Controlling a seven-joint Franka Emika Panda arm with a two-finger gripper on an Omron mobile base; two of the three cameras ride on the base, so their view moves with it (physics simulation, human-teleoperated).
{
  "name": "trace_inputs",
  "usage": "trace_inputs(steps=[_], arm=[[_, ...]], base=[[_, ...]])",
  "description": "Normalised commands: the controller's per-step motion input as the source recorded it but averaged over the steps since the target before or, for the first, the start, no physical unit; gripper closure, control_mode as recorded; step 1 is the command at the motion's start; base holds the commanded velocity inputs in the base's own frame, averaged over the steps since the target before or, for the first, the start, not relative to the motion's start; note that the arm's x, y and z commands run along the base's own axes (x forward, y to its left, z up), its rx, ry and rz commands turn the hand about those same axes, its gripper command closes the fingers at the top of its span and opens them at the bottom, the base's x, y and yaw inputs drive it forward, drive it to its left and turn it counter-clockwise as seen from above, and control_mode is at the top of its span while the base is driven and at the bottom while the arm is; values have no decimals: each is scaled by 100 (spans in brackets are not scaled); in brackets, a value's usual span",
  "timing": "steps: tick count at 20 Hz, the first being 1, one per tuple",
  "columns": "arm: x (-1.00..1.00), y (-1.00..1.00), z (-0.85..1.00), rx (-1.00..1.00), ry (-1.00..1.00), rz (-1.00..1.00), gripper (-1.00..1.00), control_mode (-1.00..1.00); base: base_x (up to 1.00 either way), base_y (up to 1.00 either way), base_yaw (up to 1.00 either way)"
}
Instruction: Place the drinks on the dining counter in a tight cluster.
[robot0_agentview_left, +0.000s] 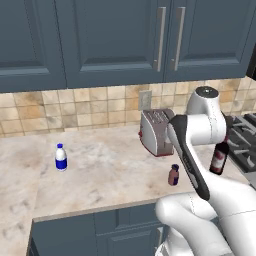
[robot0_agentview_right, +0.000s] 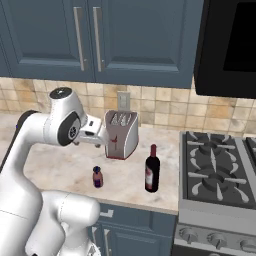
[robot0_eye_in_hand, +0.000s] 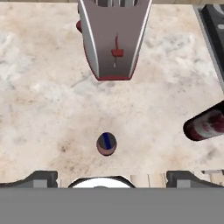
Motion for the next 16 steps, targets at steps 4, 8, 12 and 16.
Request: trace_inputs(steps=[4, 8, 12, 16], arm=[[7, -17, -27, 9, 6, 0, -100, -100], [1, -4, -27, 2, 0, 0, -100, -100], [0, 0, -30, 0, 0, 0, -100, -100], [7, 0, -34, 0, 0, 0, -100, -100]], base=[[0, 0, 0], [0, 0, 0], [0, 0, 0], [0, 0, 0]])
